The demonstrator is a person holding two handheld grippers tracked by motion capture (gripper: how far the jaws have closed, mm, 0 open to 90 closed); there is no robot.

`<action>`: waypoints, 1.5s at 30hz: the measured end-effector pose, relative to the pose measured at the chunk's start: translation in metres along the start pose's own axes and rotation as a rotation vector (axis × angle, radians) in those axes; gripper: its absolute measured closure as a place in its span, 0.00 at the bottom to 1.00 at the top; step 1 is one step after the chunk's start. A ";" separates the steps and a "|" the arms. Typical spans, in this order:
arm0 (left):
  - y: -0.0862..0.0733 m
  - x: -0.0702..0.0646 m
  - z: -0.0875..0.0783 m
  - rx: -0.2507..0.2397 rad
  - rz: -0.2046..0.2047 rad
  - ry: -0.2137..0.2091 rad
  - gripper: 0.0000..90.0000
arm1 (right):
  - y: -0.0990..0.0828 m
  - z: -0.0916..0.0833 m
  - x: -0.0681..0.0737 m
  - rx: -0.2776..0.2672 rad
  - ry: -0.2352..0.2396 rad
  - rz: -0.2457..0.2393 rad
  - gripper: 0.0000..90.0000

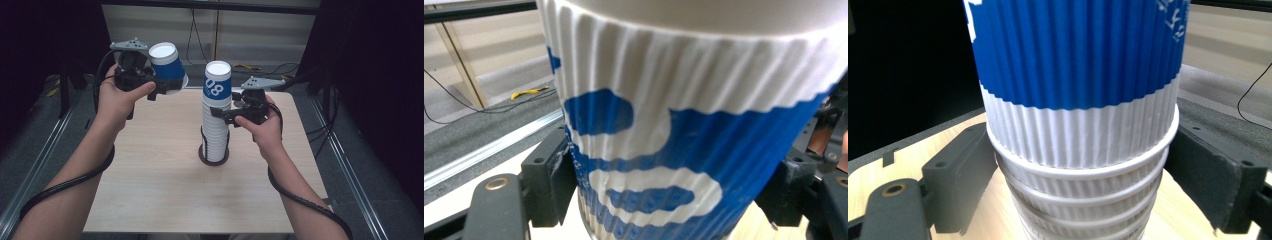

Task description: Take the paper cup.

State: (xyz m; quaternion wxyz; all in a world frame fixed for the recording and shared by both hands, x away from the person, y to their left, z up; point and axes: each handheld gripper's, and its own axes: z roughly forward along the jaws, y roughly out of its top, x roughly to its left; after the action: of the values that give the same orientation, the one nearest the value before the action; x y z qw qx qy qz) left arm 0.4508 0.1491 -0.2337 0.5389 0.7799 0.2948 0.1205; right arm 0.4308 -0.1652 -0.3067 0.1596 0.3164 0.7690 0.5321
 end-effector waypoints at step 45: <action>-0.079 -0.011 0.016 0.164 0.108 -0.045 0.26 | -0.055 -0.042 0.000 0.070 0.103 -0.066 0.15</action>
State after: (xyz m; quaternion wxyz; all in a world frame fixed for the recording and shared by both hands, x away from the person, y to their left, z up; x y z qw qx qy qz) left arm 0.4238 0.1498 -0.3102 0.4723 0.8387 0.2491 0.1072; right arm 0.3885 -0.2083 -0.3415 0.1260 0.2684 0.8043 0.5150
